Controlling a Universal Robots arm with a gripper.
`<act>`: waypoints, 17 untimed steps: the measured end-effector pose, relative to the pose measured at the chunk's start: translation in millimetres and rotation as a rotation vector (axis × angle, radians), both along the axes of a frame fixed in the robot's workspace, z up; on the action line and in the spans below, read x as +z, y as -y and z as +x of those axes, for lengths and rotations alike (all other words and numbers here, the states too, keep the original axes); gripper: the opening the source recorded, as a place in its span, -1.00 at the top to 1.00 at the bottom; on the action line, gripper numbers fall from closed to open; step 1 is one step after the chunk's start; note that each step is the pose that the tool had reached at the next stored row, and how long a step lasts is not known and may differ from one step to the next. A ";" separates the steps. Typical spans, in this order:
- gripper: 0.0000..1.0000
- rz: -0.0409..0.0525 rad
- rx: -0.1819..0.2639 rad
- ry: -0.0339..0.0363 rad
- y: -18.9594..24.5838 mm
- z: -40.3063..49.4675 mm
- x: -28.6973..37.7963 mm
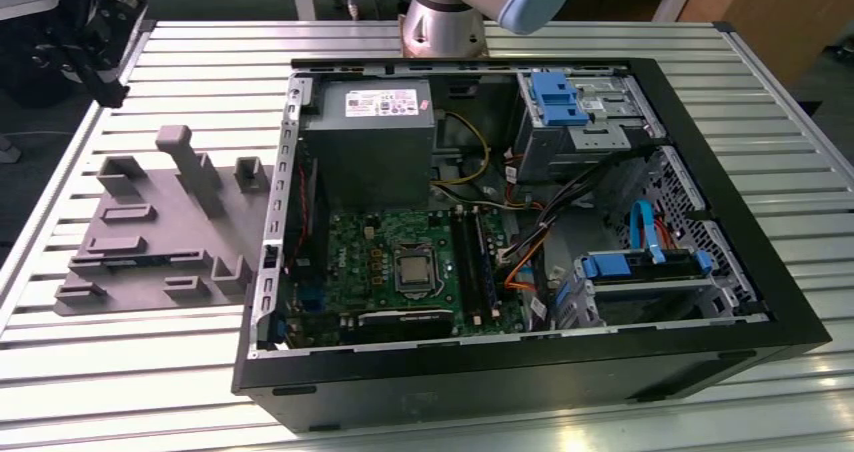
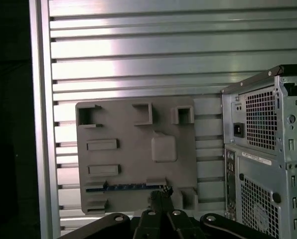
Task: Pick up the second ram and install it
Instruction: 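Reach for the second ram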
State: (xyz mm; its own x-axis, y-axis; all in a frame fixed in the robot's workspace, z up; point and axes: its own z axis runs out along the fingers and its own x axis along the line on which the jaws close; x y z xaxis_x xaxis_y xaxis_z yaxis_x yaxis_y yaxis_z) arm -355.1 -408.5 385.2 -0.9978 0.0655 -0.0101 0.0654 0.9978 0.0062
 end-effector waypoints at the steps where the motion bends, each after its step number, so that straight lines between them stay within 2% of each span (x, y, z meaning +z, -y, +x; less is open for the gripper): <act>1: 0.79 0.0011 0.000 0.0001 0.3 -3.1 -0.4; 6: 0.79 0.0116 0.004 0.0001 2.9 -14.0 -3.4; 13: 0.79 0.0117 0.028 0.0000 10.4 -18.7 -5.7; 17: 0.79 0.0117 0.031 0.0000 14.0 -30.3 -7.4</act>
State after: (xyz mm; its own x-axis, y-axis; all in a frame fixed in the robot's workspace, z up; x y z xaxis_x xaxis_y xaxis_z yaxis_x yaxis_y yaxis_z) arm -385.4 -422.5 377.7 -0.9993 0.0351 -0.0095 0.0349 0.9992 0.0179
